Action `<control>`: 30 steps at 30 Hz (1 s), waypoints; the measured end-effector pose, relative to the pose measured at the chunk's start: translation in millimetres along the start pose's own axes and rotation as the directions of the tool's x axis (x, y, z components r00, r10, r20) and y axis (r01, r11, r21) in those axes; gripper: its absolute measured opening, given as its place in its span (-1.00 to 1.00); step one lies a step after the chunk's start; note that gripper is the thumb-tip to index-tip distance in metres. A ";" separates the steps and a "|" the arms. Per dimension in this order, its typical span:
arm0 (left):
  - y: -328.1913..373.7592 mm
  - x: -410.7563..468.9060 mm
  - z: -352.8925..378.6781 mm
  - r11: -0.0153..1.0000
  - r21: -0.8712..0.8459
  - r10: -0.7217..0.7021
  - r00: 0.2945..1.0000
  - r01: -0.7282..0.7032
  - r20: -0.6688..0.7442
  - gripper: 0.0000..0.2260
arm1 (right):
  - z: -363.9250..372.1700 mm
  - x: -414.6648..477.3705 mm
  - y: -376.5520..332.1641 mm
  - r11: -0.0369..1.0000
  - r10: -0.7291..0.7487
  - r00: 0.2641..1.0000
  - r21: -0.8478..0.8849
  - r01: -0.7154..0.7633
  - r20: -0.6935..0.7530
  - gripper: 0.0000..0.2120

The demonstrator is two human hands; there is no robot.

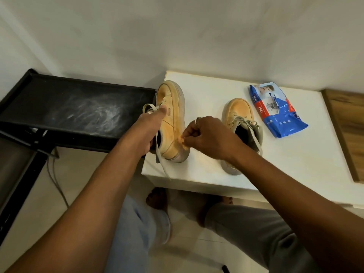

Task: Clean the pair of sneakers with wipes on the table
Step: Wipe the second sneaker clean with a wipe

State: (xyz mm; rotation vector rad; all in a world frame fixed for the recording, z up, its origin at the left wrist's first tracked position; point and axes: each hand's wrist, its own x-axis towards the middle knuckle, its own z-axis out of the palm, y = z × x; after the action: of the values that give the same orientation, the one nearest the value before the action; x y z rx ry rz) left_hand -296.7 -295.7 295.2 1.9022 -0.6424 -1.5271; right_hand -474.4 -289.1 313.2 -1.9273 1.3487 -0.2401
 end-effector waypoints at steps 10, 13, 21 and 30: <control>-10.9 -30.4 -0.3 0.608 0.721 0.169 0.942 -0.332 0.292 -0.36 | 21.9 -6.7 8.7 0.989 0.027 0.998 -0.142 -0.034 -0.051 -0.83; -11.0 -31.3 0.7 0.666 0.665 0.250 0.941 -0.339 0.229 -0.43 | 20.5 -6.9 8.3 0.994 -0.017 0.994 -0.109 0.005 -0.109 -0.84; -0.1 -24.7 5.1 0.865 -0.462 0.298 0.941 -0.195 0.162 -0.55 | -18.2 -6.9 -13.6 0.982 -0.176 0.836 -0.038 0.183 -0.520 -0.81; -3.1 -29.7 23.9 0.780 -0.605 0.387 0.883 -0.160 0.266 -0.61 | -14.8 0.9 -8.6 0.975 -0.214 0.791 -0.073 0.211 -0.573 -0.82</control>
State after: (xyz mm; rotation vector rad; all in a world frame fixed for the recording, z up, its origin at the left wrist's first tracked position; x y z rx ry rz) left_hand -326.5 -276.5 309.6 1.0177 -0.5192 -1.6618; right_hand -475.8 -295.5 329.0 -2.0997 1.4924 -1.0110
